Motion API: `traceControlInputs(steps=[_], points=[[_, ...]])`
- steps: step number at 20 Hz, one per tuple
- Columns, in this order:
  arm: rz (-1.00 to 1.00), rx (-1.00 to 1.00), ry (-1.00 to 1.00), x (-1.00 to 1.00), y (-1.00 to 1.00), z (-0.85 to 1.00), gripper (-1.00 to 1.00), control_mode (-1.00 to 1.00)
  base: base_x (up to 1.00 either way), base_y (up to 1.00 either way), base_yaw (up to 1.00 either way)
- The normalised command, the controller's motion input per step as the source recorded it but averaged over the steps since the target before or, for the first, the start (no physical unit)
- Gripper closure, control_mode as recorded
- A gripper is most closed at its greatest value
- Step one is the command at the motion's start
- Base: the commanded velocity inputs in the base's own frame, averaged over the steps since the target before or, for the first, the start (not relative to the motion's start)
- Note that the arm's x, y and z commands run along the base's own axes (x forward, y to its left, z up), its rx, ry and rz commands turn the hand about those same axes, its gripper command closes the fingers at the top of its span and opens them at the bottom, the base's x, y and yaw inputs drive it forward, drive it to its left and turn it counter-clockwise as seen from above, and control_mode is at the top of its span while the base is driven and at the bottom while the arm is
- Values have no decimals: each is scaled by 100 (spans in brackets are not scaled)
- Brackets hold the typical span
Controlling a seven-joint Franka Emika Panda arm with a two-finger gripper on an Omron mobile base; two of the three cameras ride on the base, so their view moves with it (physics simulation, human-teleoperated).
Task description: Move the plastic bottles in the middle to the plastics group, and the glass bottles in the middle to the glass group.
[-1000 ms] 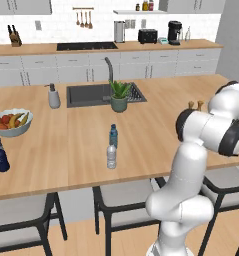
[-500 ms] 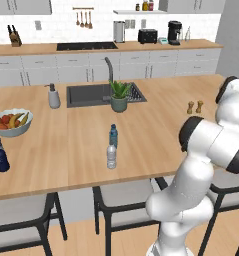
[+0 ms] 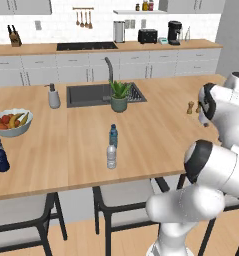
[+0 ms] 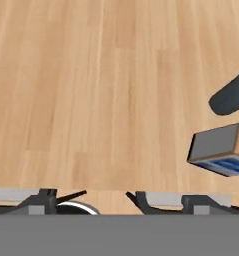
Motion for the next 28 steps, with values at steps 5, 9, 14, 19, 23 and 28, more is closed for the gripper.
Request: traceControlInputs(steps=[5,9,14,19,23,28], points=[[5,0,3,9,100,-36,-100,-100,0,0,0],[7,0,5,9,100,-28,-100,-100,0,0,0],[2,0,6,13,100,-18,-100,-100,0,0,0],[1,0,1,6,100,-7,-100,-100,0,0,0],[1,0,0,0,100,0,-100,-100,0,0,0],[2,1,-2,-11,84,0,-100,-100,0,0,0]])
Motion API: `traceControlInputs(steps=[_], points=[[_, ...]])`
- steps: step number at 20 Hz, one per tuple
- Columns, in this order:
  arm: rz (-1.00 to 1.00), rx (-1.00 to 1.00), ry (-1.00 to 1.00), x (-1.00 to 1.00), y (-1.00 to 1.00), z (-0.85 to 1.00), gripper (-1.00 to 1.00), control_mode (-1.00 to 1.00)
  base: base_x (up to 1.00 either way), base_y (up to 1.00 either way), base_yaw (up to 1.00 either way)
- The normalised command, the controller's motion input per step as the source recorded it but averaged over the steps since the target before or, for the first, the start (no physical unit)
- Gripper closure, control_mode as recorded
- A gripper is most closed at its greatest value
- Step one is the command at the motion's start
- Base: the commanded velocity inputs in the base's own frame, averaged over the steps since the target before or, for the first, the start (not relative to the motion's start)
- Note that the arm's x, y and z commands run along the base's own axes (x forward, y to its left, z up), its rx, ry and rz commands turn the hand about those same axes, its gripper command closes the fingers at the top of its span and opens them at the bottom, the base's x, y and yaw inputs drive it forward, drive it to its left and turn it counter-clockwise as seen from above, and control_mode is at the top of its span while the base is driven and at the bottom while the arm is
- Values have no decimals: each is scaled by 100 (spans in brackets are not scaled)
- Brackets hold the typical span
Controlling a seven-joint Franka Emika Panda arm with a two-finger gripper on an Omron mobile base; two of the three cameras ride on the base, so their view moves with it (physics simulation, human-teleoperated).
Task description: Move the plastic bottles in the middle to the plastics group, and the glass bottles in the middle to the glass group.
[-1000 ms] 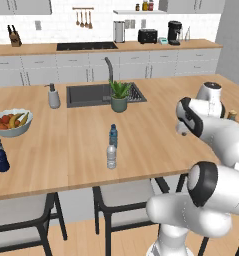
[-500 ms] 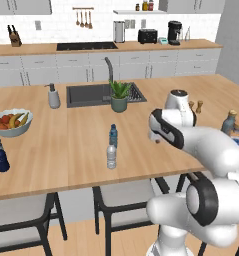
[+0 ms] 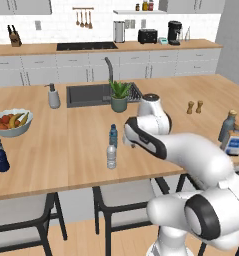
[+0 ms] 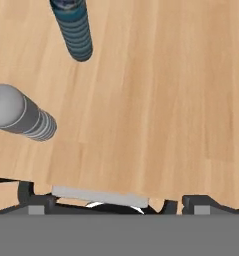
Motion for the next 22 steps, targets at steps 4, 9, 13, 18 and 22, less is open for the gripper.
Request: traceControlInputs(steps=[4,9,13,18,22], points=[[10,0,-12,-26,50,20,-100,-100,0,0,0],[7,3,-15,-5,34,35,-100,-100,0,0,0],[11,7,-11,0,59,7,-100,-100,0,0,0],[10,2,-1,0,57,0,-100,-100,0,0,0],[1,0,0,0,8,0,-100,-100,0,0,0]])
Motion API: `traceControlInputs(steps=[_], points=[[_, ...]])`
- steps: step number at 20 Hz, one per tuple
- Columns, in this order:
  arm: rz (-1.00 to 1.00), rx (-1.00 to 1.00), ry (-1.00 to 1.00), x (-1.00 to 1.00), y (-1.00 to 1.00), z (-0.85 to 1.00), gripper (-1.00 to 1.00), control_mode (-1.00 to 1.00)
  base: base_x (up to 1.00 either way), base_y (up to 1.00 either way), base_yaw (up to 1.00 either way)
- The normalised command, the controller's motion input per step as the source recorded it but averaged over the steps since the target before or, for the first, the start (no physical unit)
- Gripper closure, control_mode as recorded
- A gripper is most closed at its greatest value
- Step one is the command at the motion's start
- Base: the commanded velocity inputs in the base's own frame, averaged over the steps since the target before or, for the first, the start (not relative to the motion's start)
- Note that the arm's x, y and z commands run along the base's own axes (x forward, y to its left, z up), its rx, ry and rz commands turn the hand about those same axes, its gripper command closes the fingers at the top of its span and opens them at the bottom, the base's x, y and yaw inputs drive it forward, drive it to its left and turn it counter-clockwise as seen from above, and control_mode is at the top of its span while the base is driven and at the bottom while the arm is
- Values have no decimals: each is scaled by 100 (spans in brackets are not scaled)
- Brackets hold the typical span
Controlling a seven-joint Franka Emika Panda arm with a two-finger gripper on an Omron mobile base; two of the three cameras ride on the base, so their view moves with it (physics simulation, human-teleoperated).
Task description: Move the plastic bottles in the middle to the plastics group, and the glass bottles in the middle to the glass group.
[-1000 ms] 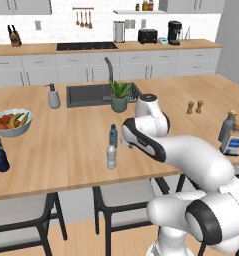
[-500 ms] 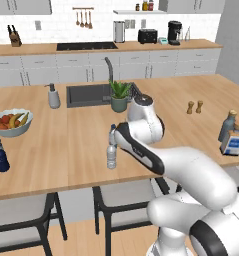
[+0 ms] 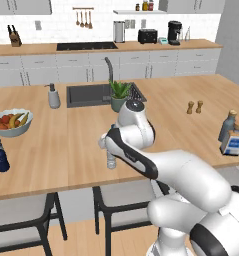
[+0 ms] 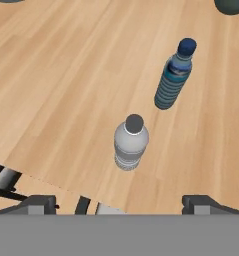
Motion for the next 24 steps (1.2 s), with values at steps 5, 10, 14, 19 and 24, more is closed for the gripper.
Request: traceControlInputs(steps=[5,10,14,19,24], points=[[0,0,0,4,0,-6,-100,-100,0,0,0],[1,0,0,37,1,-28,-100,-100,0,0,0],[1,0,0,47,4,-21,-100,-100,0,0,0],[0,0,1,5,0,-5,-100,-100,0,0,0],[0,0,5,0,0,-17,-100,-100,0,0,0]])
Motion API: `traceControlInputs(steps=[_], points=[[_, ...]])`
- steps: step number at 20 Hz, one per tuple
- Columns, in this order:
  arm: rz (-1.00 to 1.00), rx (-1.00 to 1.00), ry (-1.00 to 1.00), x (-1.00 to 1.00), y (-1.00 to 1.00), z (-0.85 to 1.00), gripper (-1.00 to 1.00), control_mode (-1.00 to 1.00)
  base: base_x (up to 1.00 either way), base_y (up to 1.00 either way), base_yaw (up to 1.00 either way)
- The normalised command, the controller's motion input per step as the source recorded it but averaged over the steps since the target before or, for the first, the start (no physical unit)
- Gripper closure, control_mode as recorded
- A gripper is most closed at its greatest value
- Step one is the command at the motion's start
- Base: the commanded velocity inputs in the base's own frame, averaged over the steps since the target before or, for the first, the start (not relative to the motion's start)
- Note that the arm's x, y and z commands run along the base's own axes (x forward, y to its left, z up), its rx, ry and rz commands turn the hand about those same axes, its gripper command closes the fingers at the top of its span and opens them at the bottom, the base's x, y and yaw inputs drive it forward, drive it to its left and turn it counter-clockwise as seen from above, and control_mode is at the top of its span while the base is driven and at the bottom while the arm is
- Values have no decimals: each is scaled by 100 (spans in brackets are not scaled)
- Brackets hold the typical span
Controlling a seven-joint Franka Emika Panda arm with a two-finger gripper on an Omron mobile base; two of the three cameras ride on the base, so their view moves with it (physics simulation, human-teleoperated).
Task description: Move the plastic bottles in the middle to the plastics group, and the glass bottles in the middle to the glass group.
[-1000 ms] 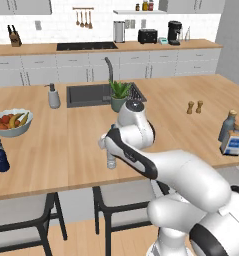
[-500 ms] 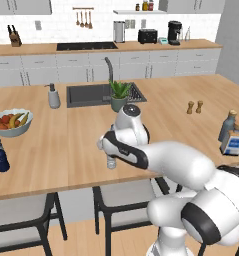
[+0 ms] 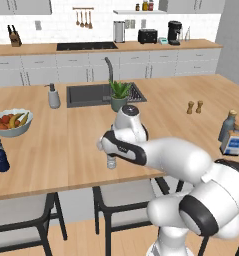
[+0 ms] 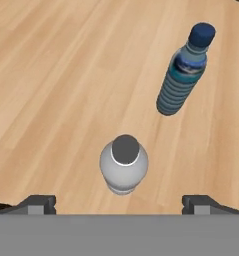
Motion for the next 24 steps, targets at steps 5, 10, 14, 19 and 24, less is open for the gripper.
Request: traceControlInputs(steps=[5,10,14,19,24], points=[[0,0,4,2,0,-18,-100,-100,0,0,0],[0,0,1,15,0,-5,-100,-100,0,0,0],[0,0,1,11,0,-10,-100,-100,0,0,0],[0,0,1,0,1,-7,-100,-100,0,0,0],[0,0,0,2,2,-16,-100,-100,0,0,0]])
